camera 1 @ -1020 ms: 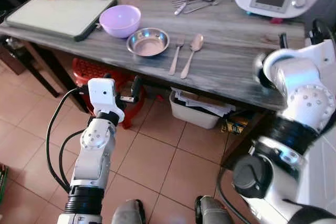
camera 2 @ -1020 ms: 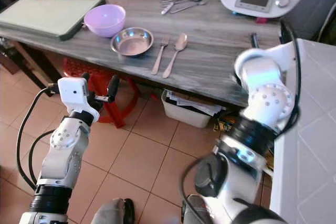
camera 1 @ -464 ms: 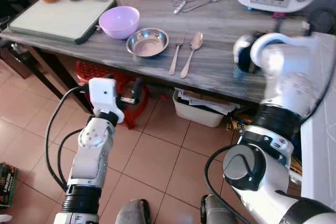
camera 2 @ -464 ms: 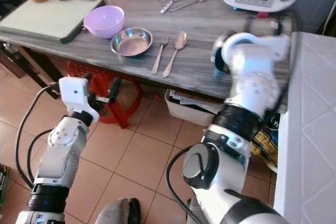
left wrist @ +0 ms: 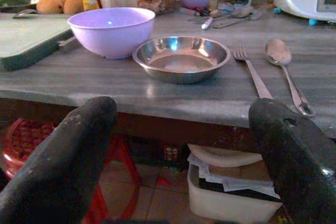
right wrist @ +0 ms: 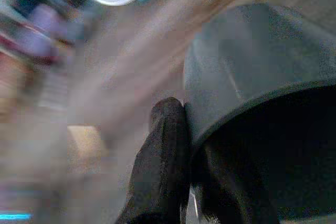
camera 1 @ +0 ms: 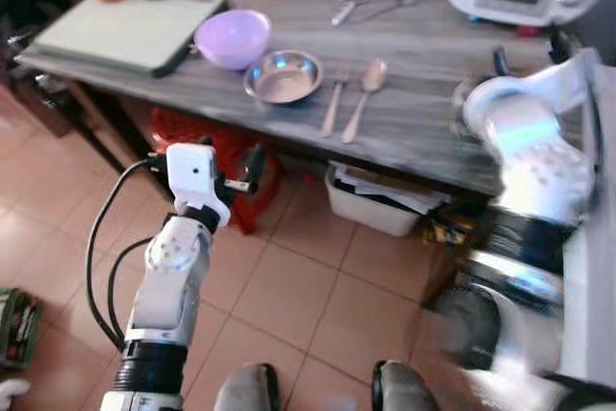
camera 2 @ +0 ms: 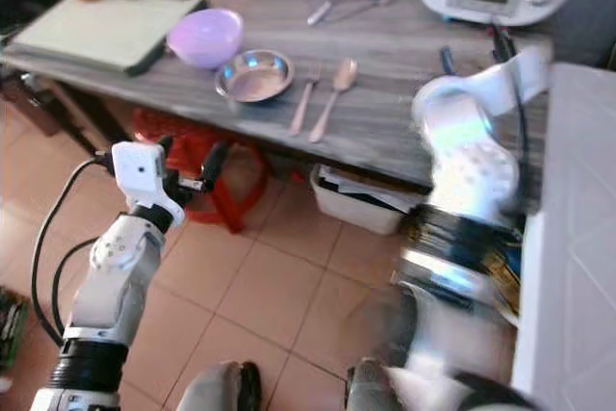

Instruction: Setting the table

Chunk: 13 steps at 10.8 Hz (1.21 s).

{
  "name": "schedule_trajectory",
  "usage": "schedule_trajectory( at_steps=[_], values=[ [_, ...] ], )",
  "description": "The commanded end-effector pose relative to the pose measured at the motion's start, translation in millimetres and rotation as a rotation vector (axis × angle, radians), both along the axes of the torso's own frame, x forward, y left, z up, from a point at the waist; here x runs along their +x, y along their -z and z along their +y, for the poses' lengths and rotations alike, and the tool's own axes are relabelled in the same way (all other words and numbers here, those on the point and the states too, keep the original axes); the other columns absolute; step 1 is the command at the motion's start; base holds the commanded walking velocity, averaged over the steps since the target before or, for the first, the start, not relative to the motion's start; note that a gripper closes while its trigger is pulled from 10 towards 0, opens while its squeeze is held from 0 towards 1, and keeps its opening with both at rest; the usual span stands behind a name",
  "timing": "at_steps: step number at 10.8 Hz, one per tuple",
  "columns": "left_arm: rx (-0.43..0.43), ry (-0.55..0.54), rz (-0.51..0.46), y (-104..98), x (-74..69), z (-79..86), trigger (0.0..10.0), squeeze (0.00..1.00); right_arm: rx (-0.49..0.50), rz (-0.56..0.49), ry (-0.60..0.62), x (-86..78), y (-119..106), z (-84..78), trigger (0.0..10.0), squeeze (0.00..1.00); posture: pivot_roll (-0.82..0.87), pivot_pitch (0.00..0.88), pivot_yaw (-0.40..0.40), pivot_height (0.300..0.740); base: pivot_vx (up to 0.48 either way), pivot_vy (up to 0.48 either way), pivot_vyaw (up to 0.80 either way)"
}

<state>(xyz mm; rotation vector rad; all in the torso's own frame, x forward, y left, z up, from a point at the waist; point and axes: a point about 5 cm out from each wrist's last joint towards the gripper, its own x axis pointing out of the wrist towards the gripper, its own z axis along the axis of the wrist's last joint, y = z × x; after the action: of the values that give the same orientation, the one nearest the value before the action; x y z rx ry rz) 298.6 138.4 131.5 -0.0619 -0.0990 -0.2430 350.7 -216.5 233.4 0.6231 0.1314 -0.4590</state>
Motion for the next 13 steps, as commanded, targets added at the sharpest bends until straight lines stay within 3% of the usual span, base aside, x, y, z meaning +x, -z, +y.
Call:
schedule_trajectory(
  at_steps=[1,3,4,6,10,11,13],
  values=[
    [0.002,-0.002,-0.002,-2,-1.3,1.6,10.0,0.00,-0.095,0.038,-0.043,0.8,5,6.0,10.0,0.00,-0.06,0.114,0.113,0.740,0.000,0.000,0.00],
    [-0.006,-0.002,0.012,3,-6.1,-1.5,10.0,0.00,-0.458,0.141,-0.131,-2.3,23,-0.1,10.0,0.00,-0.07,0.123,0.101,0.740,0.000,0.000,0.00],
    [-0.009,-0.002,0.014,4,-6.6,-2.6,10.0,0.00,-0.473,0.159,-0.188,-1.9,32,3.1,10.0,0.00,-0.07,0.125,0.096,0.740,0.000,0.000,0.00],
    [-0.014,-0.009,0.019,5,-6.7,-2.7,10.0,0.00,-0.627,0.155,-0.343,4.9,38,16.8,10.0,0.00,-0.07,0.134,0.087,0.740,0.000,0.000,0.00],
    [-0.027,-0.023,0.029,8,-12.7,-4.8,10.0,0.00,-0.715,0.204,-0.319,12.6,42,7.9,10.0,0.00,-0.07,0.149,0.067,0.740,0.000,0.000,0.00],
    [-0.028,-0.026,0.031,8,-13.0,-4.5,10.0,0.00,-0.715,0.235,-0.308,10.3,48,4.7,10.0,1.00,-0.07,0.153,0.064,0.740,0.000,0.000,0.00],
    [-0.029,-0.028,0.033,9,-13.3,-4.4,10.0,0.00,-0.689,0.257,-0.316,8.2,55,4.2,10.0,1.00,-0.07,0.157,0.063,0.740,0.000,0.000,0.00]
  ],
)
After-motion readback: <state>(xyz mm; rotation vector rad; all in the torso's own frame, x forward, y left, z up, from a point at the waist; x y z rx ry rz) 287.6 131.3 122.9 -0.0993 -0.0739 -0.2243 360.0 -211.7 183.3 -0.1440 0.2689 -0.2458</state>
